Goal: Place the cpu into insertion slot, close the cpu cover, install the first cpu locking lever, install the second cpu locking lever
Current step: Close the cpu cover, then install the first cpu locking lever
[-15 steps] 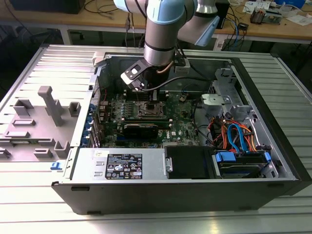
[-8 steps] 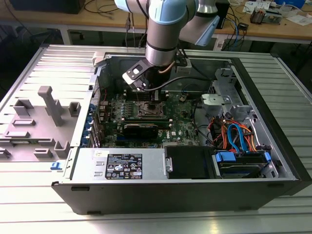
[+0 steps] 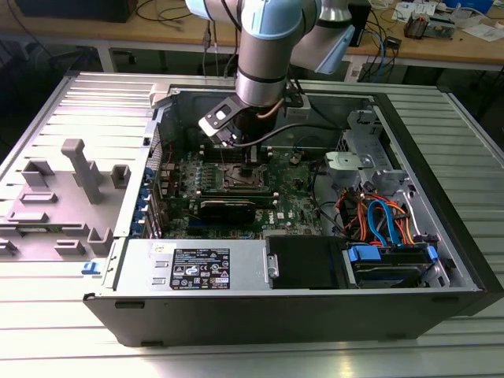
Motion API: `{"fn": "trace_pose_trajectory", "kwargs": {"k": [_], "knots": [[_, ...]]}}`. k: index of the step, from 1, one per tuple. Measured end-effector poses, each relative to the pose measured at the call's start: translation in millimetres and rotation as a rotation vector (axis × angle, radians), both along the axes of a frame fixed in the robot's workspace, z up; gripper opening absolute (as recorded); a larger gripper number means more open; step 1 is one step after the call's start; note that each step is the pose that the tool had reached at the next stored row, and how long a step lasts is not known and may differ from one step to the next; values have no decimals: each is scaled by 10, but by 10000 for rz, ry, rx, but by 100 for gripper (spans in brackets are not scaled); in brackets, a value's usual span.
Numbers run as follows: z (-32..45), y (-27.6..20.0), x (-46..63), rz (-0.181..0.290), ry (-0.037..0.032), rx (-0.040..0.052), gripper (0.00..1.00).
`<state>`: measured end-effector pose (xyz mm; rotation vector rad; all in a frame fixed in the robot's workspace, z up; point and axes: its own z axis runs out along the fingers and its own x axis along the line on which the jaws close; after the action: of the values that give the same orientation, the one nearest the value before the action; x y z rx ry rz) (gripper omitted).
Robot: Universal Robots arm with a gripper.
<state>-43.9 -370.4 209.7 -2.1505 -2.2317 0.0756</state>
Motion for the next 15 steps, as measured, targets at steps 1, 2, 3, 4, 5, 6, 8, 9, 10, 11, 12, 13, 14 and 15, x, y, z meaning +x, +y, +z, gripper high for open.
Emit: {"fn": "trace_pose_trajectory", "kwargs": {"k": [1, 2, 3, 4, 5, 6, 8, 9, 10, 11, 12, 13, 14, 15], "knots": [[0, 0, 2, 0, 0, -1, 11], [0, 0, 3, 1, 0, -1, 11], [0, 0, 6, 0, 0, -1, 11], [0, 0, 8, 1, 0, -2, 11], [0, 0, 9, 0, 0, -1, 11], [0, 0, 12, 0, 0, -2, 11], [0, 0, 15, 0, 0, -3, 11], [0, 0, 17, 0, 0, -3, 11], [0, 0, 19, 0, 0, -3, 11], [0, 0, 21, 0, 0, -3, 11], [0, 0, 22, 0, 0, -3, 11], [0, 0, 31, 0, 0, -4, 11], [65, 0, 31, 0, 0, -5, 11], [113, 0, 31, 0, -1, -4, 11]]}}
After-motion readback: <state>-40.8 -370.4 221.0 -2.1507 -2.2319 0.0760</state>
